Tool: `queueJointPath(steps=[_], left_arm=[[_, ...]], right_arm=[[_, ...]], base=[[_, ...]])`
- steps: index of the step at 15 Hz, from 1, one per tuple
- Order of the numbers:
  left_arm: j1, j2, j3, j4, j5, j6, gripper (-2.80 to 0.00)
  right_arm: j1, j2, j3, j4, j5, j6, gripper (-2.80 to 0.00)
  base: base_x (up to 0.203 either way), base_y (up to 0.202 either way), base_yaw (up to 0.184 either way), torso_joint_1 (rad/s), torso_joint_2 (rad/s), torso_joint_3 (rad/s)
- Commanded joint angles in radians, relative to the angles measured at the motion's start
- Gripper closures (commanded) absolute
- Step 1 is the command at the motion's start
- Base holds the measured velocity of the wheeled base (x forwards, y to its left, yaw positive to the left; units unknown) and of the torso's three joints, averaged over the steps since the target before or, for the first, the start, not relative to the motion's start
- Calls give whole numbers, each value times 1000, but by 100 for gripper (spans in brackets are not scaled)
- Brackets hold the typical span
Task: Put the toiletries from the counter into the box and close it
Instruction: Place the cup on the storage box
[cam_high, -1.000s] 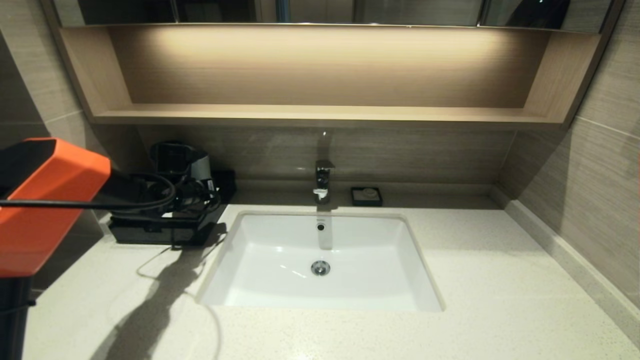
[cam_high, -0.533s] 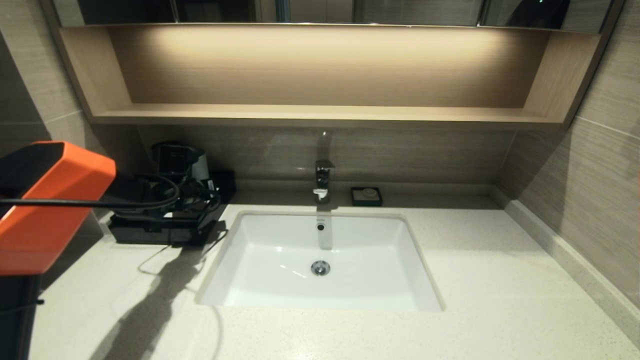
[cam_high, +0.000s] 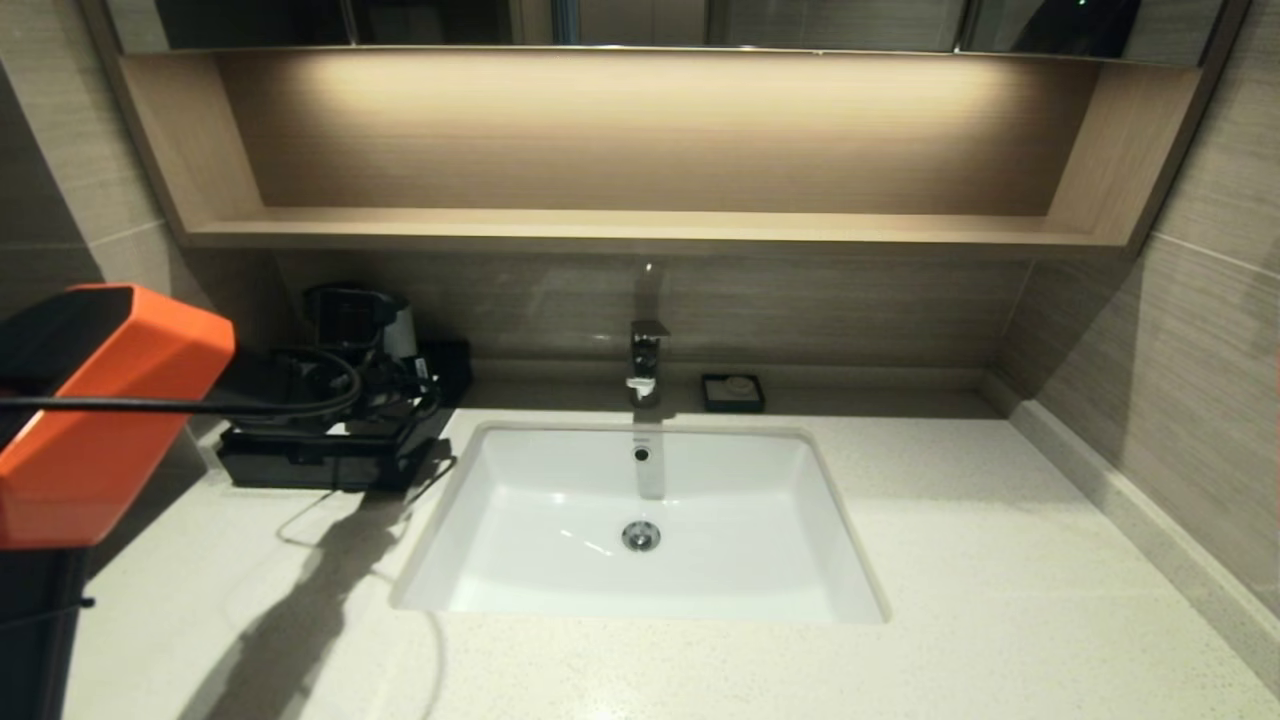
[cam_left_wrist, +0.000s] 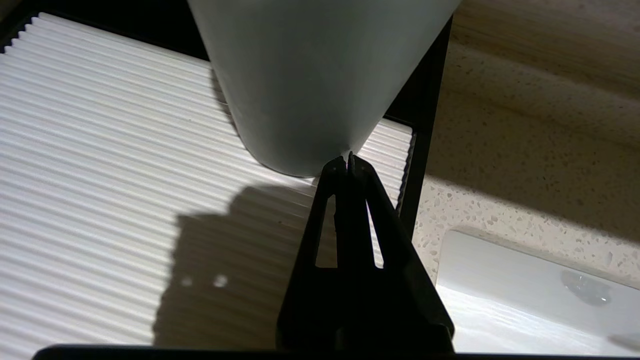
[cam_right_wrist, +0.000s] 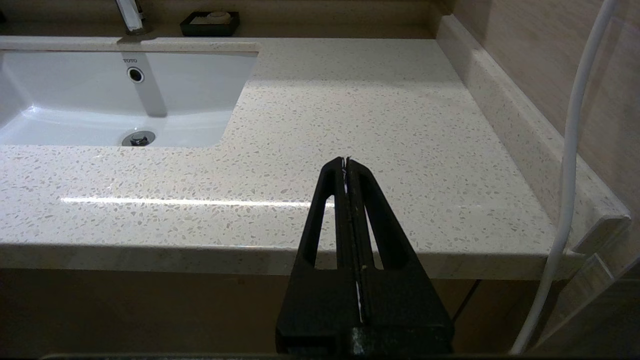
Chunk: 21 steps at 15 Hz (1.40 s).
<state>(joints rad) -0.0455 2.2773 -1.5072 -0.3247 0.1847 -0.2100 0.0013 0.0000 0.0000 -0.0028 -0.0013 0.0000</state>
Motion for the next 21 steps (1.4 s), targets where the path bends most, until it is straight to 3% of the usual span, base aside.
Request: queueJointPath(steps=[1,7,21], left_arm=[[5,-47,30,-2,1,-2,0],[44,-102,116,-2,2,9,0],[50,26,26,-101,1,55,0]], right_arm=[[0,0,0,0,0,0,0],[0,0,1,0,0,0,0],[0,0,1,0,0,0,0]], base=[[0,0,0,0,0,0],[0,0,0,0,0,0],[0,0,0,0,0,0]])
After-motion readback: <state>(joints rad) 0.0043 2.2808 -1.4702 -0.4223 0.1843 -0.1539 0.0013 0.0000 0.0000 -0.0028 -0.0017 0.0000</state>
